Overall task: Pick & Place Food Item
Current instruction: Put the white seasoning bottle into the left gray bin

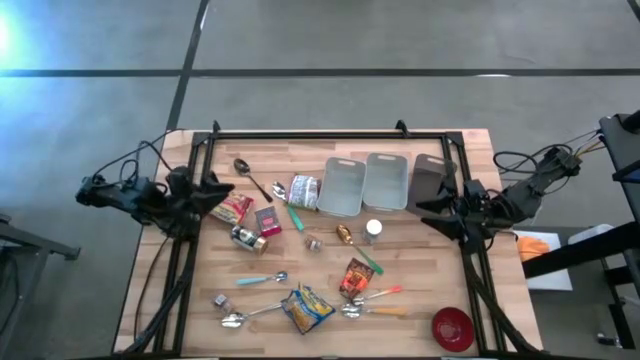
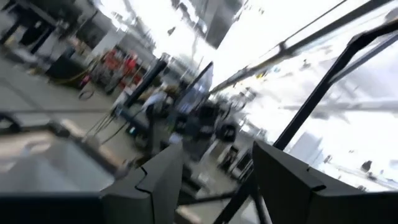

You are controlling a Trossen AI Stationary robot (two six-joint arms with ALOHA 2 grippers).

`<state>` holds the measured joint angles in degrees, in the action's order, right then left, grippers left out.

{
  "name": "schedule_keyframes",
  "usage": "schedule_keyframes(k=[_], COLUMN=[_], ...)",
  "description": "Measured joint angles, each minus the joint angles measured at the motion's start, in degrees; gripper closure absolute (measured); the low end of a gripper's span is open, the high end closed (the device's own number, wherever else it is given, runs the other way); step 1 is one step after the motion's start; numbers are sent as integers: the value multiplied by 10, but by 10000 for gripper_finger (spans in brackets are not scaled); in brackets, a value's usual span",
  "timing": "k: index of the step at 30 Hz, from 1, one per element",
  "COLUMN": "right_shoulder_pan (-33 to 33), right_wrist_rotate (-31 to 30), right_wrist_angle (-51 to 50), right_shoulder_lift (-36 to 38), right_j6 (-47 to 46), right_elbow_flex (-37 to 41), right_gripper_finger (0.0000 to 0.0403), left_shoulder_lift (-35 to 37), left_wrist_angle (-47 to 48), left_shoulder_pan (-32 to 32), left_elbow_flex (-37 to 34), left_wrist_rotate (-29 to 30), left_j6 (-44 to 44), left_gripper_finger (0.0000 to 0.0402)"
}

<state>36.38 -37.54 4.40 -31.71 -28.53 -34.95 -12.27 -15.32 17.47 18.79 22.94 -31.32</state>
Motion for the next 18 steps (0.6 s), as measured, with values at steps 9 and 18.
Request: schedule_keyframes(k=[9,18], right_shoulder_pan=[-4,-25], right_wrist_rotate=[-30,3], right_wrist_angle=[-204,-499], right_shoulder_lift=[-57,-185], right_j6=[-67,-163], right_elbow_flex=[-109,-256], right_gripper_finger=[168,168], left_shoulder_lift=[-4,-32], left_wrist_angle=[-39,-5], left_shoulder_pan=[0,0], left_elbow_flex=[0,0], left_wrist_rotate=[-1,-3], left_j6=[0,-22], left_gripper_finger=[204,204])
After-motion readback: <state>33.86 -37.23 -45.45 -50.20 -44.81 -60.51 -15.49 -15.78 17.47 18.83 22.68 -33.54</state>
